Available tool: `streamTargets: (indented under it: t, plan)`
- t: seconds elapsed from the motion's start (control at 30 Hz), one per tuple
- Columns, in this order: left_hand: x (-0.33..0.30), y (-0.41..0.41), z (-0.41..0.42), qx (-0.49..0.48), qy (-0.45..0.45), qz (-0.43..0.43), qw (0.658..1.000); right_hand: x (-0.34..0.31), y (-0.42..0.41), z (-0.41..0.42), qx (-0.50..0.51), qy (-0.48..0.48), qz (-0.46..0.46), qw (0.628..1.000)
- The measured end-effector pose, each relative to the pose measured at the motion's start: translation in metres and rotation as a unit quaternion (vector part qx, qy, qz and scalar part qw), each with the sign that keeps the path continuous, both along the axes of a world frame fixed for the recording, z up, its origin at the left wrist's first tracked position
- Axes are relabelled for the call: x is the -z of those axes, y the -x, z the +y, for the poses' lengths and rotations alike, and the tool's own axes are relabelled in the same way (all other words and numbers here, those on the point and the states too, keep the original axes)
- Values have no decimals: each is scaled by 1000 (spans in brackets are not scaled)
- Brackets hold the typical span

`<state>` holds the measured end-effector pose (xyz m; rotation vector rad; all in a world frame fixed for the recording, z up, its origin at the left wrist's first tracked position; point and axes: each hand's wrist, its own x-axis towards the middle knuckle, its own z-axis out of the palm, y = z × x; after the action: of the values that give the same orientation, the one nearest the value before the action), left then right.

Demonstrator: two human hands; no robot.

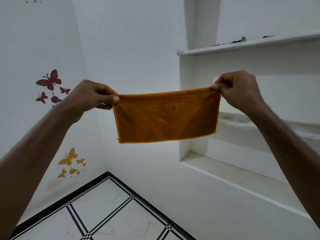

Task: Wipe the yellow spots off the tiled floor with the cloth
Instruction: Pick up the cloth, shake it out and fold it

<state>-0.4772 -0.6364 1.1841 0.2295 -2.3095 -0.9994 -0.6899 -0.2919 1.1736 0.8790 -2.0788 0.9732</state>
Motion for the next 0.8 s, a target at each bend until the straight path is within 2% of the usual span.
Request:
streamTargets:
  t: [0.1,0.2,0.3,0.4,0.5,0.63,0.8]
  plan:
    - [0,-4,1,4,-15,14,1000,-1,2,2,-16,13,-12,1000]
    - [20,9,7,22,-123,-1,992,17,18,-17,-98,72,-172,978]
    - [62,35,14,-39,-220,-35,974,54,37,-44,-97,81,-303,945]
    - [94,62,17,-101,-222,-53,968,80,36,-63,-96,85,-339,932]
    - [102,84,37,-77,-231,-37,969,87,21,-82,-137,83,-350,923]
    - [95,108,87,-41,-183,-21,982,92,1,-101,-235,82,-409,878]
    - [97,124,121,-83,24,-45,995,103,-7,-97,-241,75,-454,854]
